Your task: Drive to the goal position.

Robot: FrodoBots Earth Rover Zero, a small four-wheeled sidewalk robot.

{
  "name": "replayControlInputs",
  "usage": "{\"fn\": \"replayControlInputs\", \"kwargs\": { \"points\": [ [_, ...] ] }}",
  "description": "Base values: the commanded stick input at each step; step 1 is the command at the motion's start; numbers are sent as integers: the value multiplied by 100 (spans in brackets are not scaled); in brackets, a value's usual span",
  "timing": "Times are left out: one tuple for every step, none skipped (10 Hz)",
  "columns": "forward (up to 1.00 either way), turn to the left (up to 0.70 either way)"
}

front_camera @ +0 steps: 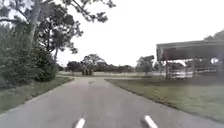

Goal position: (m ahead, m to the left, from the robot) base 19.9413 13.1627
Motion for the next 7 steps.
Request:
{"fn": "replayControlInputs", "kwargs": {
  "points": [
    [69, 34],
    [69, 34],
    [69, 34],
    [69, 34],
    [69, 34],
    [69, 34],
    [69, 22]
  ]
}}
